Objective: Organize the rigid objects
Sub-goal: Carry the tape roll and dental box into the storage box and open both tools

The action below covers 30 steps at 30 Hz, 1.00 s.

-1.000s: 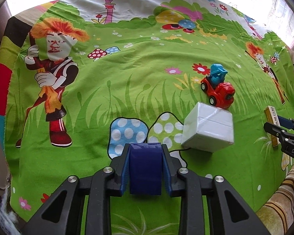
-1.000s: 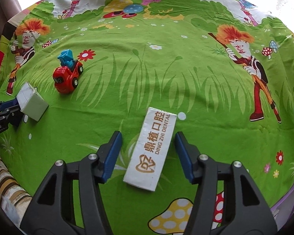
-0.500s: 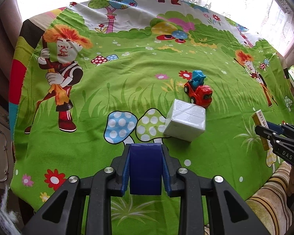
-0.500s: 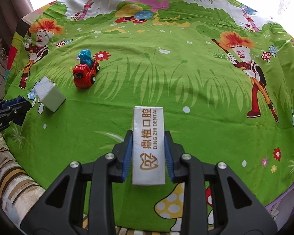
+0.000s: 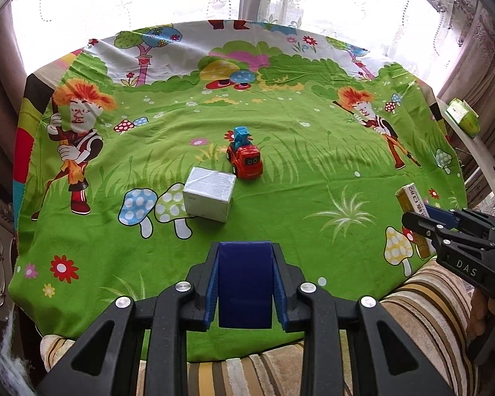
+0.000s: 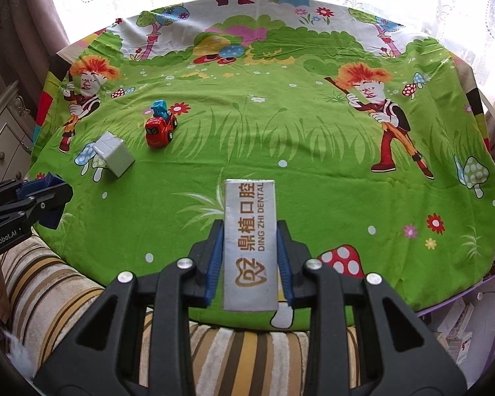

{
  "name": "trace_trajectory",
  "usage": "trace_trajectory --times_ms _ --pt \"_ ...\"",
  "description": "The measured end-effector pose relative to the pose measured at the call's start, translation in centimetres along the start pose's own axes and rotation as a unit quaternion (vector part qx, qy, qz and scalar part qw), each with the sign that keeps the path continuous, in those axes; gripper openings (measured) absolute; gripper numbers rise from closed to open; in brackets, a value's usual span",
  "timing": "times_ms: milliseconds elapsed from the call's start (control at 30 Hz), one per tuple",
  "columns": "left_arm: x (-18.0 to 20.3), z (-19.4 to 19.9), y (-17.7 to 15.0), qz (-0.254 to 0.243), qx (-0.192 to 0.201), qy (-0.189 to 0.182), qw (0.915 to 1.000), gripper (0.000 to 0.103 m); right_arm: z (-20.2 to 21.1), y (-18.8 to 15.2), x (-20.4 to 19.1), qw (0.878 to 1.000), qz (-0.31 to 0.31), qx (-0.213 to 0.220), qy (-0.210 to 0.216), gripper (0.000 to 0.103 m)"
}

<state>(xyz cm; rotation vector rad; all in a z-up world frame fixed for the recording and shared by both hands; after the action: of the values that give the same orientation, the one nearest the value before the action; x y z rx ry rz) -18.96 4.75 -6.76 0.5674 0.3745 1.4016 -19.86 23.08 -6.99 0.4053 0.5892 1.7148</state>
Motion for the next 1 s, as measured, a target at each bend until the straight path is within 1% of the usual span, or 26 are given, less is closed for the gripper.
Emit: trace_trajectory --times_ms 300,500,800,1000 --pt "5.4 1.0 -0.4 -0.035 0.003 -0.027 0.9990 0.029 3.6 -2.2 3.3 1.000 -0.023 0.016 -0.014 0.034" --pt "9.4 1.4 -0.9 -0.059 0.002 -0.053 0.9969 0.029 6.0 -4.1 6.6 0.998 -0.046 0.022 -0.029 0.034" --pt "16.0 2.2 -1.1 -0.101 0.002 -0.099 0.9899 0.029 10.7 -7.6 13.1 0.993 -0.092 0.034 -0.070 0.034" --pt "21.1 2.7 -1.9 -0.133 -0.005 -0.135 0.9819 0.029 13.7 -9.8 18.1 0.986 -0.128 0.041 -0.102 0.034"
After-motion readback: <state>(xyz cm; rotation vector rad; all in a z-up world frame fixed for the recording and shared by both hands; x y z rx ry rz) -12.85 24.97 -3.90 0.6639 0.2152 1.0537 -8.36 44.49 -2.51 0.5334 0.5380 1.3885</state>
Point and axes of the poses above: each gripper's, at about its wrist camera, not at the fingertips, and z roughly against the way its jaws point, x to its right, y to its top, the point moved 9 cm from there along -z, roughly the way its jaws point, and after that the axes turned 2 degrees about x, right-handed, at the moved point
